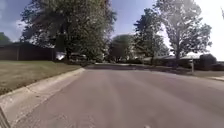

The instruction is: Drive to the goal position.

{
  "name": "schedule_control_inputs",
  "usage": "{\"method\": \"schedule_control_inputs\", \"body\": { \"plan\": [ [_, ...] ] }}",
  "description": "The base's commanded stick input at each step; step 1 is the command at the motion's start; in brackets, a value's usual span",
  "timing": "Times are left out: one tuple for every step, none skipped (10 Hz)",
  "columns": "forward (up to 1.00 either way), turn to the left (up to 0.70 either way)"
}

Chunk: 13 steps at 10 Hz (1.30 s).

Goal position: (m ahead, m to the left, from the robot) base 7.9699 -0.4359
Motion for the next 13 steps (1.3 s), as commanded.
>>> {"method": "schedule_control_inputs", "body": {
  "plan": [
    [1.00,0.40],
    [1.00,0.40],
    [1.00,0.13],
    [1.00,0.00],
    [1.00,0.00],
    [1.00,0.00],
    [1.00,0.00],
    [1.00,0.00],
    [1.00,0.00],
    [1.00,0.00],
    [1.00,0.00],
    [1.00,0.00],
    [1.00,0.00]
  ]
}}
